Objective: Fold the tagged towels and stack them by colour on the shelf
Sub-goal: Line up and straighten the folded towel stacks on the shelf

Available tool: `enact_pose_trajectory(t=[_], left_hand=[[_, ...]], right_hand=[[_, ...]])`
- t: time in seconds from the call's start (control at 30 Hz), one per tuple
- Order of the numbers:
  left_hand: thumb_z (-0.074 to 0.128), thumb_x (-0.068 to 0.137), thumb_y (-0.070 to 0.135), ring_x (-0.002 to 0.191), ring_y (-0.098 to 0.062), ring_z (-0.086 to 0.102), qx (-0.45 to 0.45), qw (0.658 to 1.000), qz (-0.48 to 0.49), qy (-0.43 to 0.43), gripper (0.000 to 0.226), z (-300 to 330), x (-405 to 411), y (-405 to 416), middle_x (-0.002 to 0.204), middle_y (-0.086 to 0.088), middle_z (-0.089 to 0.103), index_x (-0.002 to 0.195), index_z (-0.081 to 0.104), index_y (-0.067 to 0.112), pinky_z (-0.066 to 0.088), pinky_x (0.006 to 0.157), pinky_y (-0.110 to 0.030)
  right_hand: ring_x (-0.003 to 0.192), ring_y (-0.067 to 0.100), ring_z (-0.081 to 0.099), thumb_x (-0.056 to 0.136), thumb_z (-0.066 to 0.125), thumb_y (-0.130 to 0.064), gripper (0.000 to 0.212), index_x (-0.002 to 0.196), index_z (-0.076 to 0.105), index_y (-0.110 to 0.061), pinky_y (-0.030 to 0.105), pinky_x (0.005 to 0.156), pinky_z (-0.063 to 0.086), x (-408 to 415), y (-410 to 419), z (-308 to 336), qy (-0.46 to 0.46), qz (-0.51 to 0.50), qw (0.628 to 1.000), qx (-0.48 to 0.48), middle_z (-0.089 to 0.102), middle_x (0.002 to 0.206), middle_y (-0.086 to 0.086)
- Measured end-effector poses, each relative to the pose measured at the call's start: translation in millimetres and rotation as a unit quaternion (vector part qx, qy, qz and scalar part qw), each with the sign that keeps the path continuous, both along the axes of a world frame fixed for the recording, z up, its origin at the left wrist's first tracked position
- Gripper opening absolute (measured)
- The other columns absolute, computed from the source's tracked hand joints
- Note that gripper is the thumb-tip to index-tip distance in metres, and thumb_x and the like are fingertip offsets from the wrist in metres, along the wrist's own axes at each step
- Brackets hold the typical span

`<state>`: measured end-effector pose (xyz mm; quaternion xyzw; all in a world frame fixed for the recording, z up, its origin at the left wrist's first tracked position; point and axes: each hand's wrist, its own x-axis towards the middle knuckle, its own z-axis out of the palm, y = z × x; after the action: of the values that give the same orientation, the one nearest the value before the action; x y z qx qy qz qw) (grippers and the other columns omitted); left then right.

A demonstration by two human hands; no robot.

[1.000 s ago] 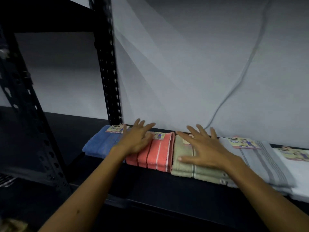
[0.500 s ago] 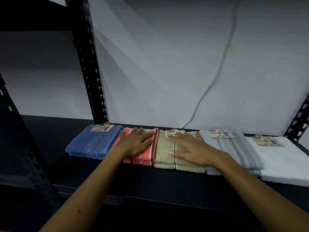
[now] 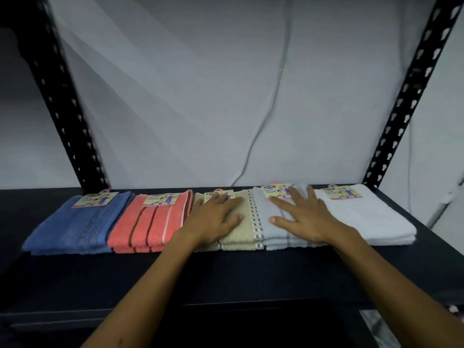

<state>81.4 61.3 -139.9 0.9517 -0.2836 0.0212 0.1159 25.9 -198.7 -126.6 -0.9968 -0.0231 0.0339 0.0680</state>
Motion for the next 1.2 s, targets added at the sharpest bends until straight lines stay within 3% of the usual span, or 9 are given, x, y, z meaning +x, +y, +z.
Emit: enact_pose_trajectory(t=[0.07, 0.13, 0.27, 0.37, 0.47, 0.57, 0.63, 0.8, 1.2], left_hand=[[0.025, 0.092, 0.065, 0.150, -0.017, 0.014, 0.005, 1.000, 0.004, 0.002, 0.065, 0.9, 0.5, -0.5, 0.162, -0.002, 0.024, 0.151, 0.031, 0.038, 0.012, 0.119, -0.052], [0.029, 0.096, 0.062, 0.148, -0.018, 0.021, -0.008, 1.000, 0.008, -0.003, 0.058, 3.6, 4.3, -5.1, 0.158, -0.001, 0.032, 0.148, 0.037, 0.037, 0.019, 0.116, -0.054], [0.014, 0.080, 0.072, 0.139, -0.019, 0.037, -0.065, 0.998, 0.008, -0.025, 0.078, 12.2, 5.7, -37.1, 0.147, 0.003, 0.046, 0.142, 0.044, 0.035, 0.032, 0.110, -0.054], [0.015, 0.077, 0.072, 0.139, -0.018, 0.036, -0.088, 0.995, -0.029, -0.024, 0.081, 18.3, -2.7, -68.6, 0.147, 0.002, 0.046, 0.145, 0.041, 0.035, 0.033, 0.109, -0.051], [0.025, 0.082, 0.074, 0.146, -0.021, 0.025, -0.085, 0.995, -0.056, -0.007, 0.073, 19.1, -9.6, -92.0, 0.157, -0.005, 0.031, 0.149, 0.028, 0.046, 0.026, 0.114, -0.053], [0.029, 0.084, 0.076, 0.151, -0.025, 0.008, -0.045, 0.997, -0.059, 0.014, 0.065, 12.4, -10.1, -104.6, 0.164, -0.001, 0.012, 0.146, 0.022, 0.057, 0.013, 0.117, -0.059], [0.021, 0.077, 0.083, 0.151, -0.024, 0.002, -0.020, 0.998, -0.053, 0.026, 0.070, 7.5, -7.9, -107.8, 0.165, 0.003, 0.008, 0.143, 0.025, 0.060, 0.007, 0.118, -0.059], [0.009, 0.066, 0.087, 0.151, -0.022, 0.001, -0.019, 0.998, -0.050, 0.025, 0.081, 2.4, -5.6, -109.1, 0.165, 0.005, 0.008, 0.140, 0.028, 0.063, 0.003, 0.117, -0.059], [0.008, 0.064, 0.089, 0.152, -0.020, -0.003, -0.021, 0.998, -0.043, 0.046, 0.080, 0.8, -5.3, -110.2, 0.165, 0.007, 0.005, 0.138, 0.026, 0.067, -0.003, 0.118, -0.057]], right_hand=[[0.146, 0.035, -0.024, 0.078, 0.017, -0.086, 0.071, 0.145, 0.004, -0.063, 0.057, 0.118, -0.004, 1.7, -0.4, -1.5, -0.008, 0.002, 1.000, -0.008, -0.013, 0.164, -0.004], [0.148, 0.032, -0.020, 0.083, 0.023, -0.082, 0.067, 0.145, 0.013, -0.061, 0.056, 0.118, -0.008, 2.0, -4.2, 0.1, -0.022, 0.015, 0.999, 0.045, -0.006, 0.165, -0.005], [0.151, 0.015, 0.009, 0.078, 0.045, -0.075, 0.051, 0.127, 0.047, -0.062, 0.050, 0.122, 0.009, -11.8, -44.5, 14.0, -0.118, 0.024, 0.947, 0.297, 0.025, 0.160, -0.008], [0.149, 0.019, 0.016, 0.074, 0.046, -0.075, 0.045, 0.118, 0.049, -0.064, 0.050, 0.120, 0.013, -25.8, -98.2, 19.3, -0.149, -0.043, 0.966, 0.205, 0.030, 0.158, -0.008], [0.150, 0.027, 0.006, 0.074, 0.040, -0.086, 0.066, 0.136, 0.034, -0.064, 0.060, 0.115, 0.004, -36.7, -143.9, 11.3, -0.047, -0.161, 0.985, 0.045, 0.010, 0.163, -0.011], [0.147, 0.033, 0.016, 0.060, 0.034, -0.099, 0.086, 0.139, 0.020, -0.068, 0.055, 0.117, 0.018, -42.7, -159.9, -8.6, -0.001, -0.188, 0.975, 0.117, 0.001, 0.162, -0.015], [0.144, 0.036, 0.022, 0.067, 0.036, -0.094, 0.082, 0.142, 0.020, -0.065, 0.052, 0.116, 0.023, -42.1, -157.2, -19.0, -0.021, -0.188, 0.971, 0.145, 0.000, 0.162, -0.015], [0.141, 0.039, 0.024, 0.082, 0.038, -0.082, 0.069, 0.144, 0.019, -0.061, 0.051, 0.113, 0.025, -42.5, -149.4, -19.5, -0.040, -0.205, 0.971, 0.118, 0.000, 0.163, -0.010], [0.140, 0.038, 0.026, 0.081, 0.047, -0.078, 0.067, 0.143, 0.029, -0.058, 0.049, 0.115, 0.024, -32.9, -148.0, -19.4, -0.064, -0.215, 0.960, 0.167, 0.010, 0.162, -0.008]])
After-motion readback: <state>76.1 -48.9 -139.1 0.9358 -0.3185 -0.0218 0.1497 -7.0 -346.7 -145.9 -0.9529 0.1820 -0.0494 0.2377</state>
